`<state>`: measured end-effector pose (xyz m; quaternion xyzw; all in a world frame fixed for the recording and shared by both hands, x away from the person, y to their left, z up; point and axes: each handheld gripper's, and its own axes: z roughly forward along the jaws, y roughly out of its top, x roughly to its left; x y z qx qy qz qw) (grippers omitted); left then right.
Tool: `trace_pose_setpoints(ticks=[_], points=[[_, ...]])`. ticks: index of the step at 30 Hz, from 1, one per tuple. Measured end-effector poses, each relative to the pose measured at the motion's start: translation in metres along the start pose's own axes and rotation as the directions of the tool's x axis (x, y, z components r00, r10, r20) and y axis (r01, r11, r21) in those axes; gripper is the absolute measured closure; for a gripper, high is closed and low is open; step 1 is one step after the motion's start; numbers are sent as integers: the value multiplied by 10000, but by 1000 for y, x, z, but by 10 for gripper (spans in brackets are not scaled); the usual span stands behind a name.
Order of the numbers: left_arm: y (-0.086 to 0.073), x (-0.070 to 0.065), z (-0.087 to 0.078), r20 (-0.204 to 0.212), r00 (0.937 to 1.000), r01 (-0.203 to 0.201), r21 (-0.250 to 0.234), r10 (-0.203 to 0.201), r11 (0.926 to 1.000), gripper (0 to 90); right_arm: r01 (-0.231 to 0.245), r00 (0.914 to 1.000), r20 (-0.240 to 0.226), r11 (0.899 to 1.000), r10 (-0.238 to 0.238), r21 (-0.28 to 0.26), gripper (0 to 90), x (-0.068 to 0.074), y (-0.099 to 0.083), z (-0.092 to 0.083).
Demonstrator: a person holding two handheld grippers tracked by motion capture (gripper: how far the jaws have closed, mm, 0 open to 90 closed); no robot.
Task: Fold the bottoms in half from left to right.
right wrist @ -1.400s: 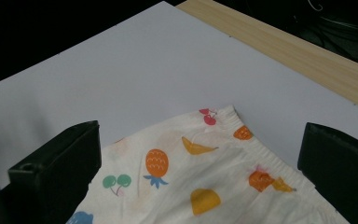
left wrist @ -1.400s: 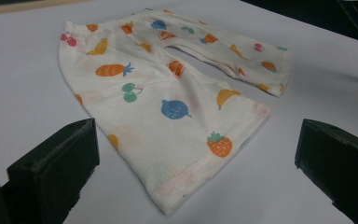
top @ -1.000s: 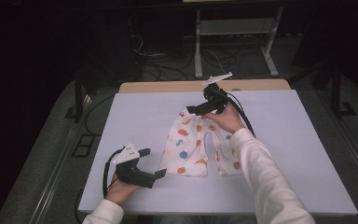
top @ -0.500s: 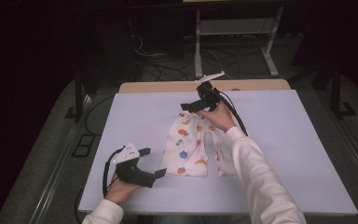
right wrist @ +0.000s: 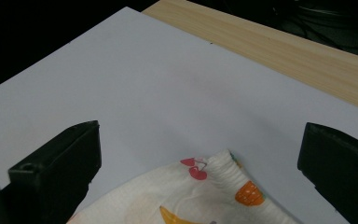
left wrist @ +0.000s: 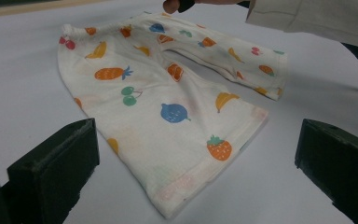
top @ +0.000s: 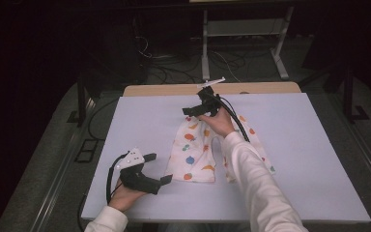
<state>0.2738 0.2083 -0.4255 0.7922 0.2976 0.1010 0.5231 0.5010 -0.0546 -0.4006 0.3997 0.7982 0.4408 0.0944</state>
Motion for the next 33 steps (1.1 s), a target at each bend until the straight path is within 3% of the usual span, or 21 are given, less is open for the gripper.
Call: trace_pose_setpoints(ticks=[7,10,13,20,25,33], points=[[0,0,0,34,10000,-4,-7,4,10000,0,-284,9995,147,9996,284,-48,0,-1,-5,11],[0,0,0,29,10000,-8,-15,8,10000,0,-439,9983,374,9990,441,-52,80,0,-6,16],[0,0,0,8,10000,22,-41,-22,10000,0,-551,9967,598,9985,551,-6,90,1,-6,21],[0,0,0,22,10000,-8,-35,8,10000,0,-633,9959,642,9980,637,-86,144,5,-5,28],[0,0,0,37,10000,-25,-25,25,10000,0,-652,9929,1018,9974,618,310,184,8,-8,37],[0,0,0,42,10000,-13,-19,14,10000,0,-910,9854,1479,9950,839,422,372,10,-10,44]])
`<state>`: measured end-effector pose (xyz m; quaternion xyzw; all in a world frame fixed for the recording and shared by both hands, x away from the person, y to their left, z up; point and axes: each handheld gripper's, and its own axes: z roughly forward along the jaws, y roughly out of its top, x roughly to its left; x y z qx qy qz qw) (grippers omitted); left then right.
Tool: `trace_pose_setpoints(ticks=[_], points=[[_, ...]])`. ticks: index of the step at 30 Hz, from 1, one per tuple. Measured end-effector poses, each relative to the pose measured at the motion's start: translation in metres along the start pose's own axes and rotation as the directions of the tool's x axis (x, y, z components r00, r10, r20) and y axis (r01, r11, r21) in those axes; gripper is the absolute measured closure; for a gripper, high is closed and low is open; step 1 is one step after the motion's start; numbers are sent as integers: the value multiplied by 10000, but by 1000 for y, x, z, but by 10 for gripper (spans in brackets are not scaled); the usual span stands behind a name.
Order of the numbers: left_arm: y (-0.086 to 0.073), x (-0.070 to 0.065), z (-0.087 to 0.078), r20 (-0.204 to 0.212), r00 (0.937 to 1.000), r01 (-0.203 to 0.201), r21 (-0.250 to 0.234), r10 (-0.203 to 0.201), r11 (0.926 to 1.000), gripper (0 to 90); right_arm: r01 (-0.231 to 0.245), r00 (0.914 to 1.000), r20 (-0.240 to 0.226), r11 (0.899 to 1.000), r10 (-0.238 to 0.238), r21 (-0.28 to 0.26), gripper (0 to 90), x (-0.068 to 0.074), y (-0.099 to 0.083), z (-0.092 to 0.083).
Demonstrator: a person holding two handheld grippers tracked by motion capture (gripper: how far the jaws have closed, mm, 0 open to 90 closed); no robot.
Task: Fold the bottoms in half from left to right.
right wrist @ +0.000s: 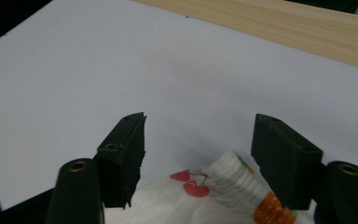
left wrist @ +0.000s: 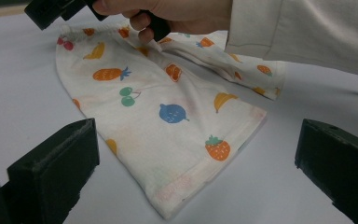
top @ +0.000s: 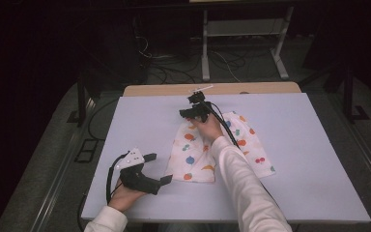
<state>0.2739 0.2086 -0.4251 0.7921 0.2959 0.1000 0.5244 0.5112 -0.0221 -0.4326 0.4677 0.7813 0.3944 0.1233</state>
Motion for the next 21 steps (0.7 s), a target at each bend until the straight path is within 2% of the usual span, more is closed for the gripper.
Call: trace_pose_setpoints(ticks=[5,7,9,12,21], points=[[0,-1,1,30,10000,-36,74,36,10000,0,-251,9982,543,9997,248,60,490,-1,2,3],[0,0,1,33,10000,-24,79,23,10000,0,-486,9968,640,9987,475,161,522,-2,3,5],[0,0,1,30,10000,-24,78,24,10000,0,-548,9961,697,9984,535,166,552,-3,3,5],[0,0,1,24,10000,-41,68,40,10000,0,-871,9947,557,9962,864,102,622,-5,3,6],[0,0,1,21,10000,-37,55,37,10000,0,-984,9911,955,9934,925,591,728,-4,0,12]])
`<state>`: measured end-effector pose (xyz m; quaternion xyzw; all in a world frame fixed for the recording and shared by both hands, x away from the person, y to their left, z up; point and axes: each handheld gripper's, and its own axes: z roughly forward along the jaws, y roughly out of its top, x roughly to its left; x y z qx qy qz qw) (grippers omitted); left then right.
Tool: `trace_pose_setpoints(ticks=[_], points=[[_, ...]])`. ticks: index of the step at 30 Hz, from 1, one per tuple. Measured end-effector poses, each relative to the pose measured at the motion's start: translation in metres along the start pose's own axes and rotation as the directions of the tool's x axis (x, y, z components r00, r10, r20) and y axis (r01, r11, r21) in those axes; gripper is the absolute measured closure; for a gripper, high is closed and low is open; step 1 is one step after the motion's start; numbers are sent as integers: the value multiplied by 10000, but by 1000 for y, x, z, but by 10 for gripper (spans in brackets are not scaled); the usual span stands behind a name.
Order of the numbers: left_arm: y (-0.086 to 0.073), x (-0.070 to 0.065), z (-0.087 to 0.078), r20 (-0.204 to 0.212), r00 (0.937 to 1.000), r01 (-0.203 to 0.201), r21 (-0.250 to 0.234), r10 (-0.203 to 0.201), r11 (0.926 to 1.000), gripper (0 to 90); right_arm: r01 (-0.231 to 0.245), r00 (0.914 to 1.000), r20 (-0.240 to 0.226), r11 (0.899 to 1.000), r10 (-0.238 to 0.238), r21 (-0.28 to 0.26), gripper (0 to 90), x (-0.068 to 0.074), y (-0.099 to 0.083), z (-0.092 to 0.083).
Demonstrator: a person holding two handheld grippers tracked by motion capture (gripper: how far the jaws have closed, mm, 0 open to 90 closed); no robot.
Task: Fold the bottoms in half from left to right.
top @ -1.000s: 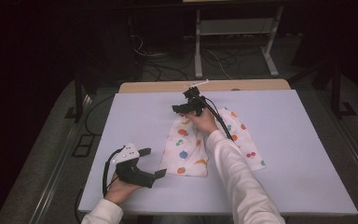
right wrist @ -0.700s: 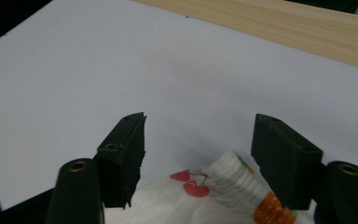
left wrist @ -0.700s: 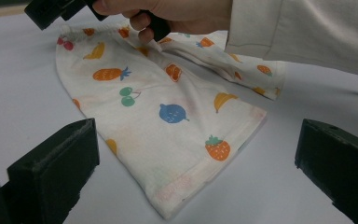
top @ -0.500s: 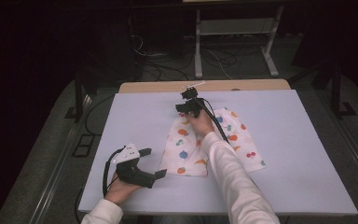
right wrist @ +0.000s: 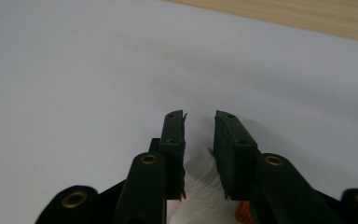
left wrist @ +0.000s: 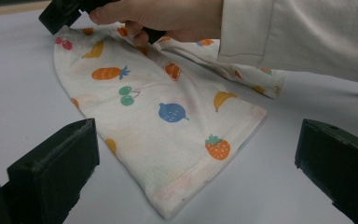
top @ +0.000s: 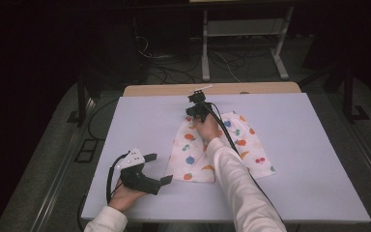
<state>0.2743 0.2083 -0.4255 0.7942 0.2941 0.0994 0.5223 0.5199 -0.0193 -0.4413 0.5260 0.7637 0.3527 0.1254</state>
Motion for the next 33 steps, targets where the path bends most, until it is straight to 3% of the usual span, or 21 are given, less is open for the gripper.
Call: trace_pose_setpoints(ticks=[3,11,18,23,33], points=[[0,0,0,-7,10000,21,-15,-21,10000,0,331,9985,422,9994,-335,96,746,3,-1,-1],[0,0,0,-29,10000,24,-30,-24,10000,0,682,9948,756,9976,-687,89,841,7,-4,-4],[0,1,0,-75,10000,39,-15,-39,10000,0,946,9933,653,9955,-949,89,883,8,-5,-8],[0,1,0,-182,9998,89,39,-88,10000,0,673,9976,179,9977,-672,-81,886,2,-7,-13],[8,0,-1,-417,9981,450,-13,-451,9990,0,775,9964,-326,9963,-787,-362,886,-4,-9,-25]])
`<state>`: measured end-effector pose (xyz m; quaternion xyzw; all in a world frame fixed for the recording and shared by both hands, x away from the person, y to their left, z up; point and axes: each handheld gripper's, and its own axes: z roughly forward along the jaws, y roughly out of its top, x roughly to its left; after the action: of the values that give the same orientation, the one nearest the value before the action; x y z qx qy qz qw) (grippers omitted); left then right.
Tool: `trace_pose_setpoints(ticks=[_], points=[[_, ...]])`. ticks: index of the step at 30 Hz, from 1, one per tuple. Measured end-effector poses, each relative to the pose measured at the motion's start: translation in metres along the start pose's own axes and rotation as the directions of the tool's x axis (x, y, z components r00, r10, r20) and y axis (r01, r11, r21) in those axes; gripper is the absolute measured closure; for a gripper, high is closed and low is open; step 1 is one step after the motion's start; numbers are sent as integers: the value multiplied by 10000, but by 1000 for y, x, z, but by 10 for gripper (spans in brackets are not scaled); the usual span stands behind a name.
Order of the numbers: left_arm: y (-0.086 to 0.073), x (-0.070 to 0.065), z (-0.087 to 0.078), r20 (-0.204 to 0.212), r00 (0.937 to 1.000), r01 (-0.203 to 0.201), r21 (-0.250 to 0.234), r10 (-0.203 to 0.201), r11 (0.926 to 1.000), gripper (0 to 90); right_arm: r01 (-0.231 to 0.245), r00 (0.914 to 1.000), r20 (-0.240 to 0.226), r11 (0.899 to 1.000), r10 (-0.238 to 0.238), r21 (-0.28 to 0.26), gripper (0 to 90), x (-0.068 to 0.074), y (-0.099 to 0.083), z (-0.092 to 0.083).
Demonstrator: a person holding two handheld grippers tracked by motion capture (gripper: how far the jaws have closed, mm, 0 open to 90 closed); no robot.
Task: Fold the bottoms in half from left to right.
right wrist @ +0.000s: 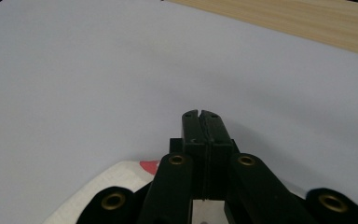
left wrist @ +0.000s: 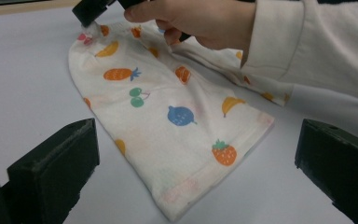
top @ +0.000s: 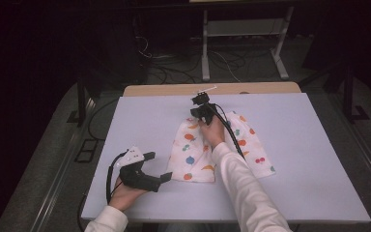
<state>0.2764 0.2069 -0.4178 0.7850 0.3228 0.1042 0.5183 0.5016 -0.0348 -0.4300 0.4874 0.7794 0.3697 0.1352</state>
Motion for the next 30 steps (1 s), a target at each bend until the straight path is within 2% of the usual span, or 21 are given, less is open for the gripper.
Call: trace_pose_setpoints(ticks=[3,6,9,17,20,26,30], points=[[4,2,1,-117,9999,80,379,-75,9993,11,-2,10000,-93,10000,2,-71,886,-1,-1,-2],[6,5,2,-25,9997,227,619,-226,9978,73,30,9998,-184,9999,-32,-100,886,-1,-2,-3],[8,5,4,-71,9994,351,837,-346,9959,77,150,9997,-184,9998,-152,-135,886,-2,-4,-4],[6,10,13,-161,9951,988,1450,-974,9845,106,200,9994,-269,9991,-210,-386,886,-2,-8,-6],[4,12,14,-223,9916,1294,1637,-1275,9780,137,207,9992,-324,9990,-220,-389,886,-2,-9,-6],[0,16,15,-171,9818,1886,2087,-1892,9596,179,170,9993,-324,9988,-185,-454,886,-2,-9,-7],[-3,18,16,41,9734,2219,2334,-2292,9467,246,242,9993,-287,9986,-256,-472,885,-2,-9,-7]])
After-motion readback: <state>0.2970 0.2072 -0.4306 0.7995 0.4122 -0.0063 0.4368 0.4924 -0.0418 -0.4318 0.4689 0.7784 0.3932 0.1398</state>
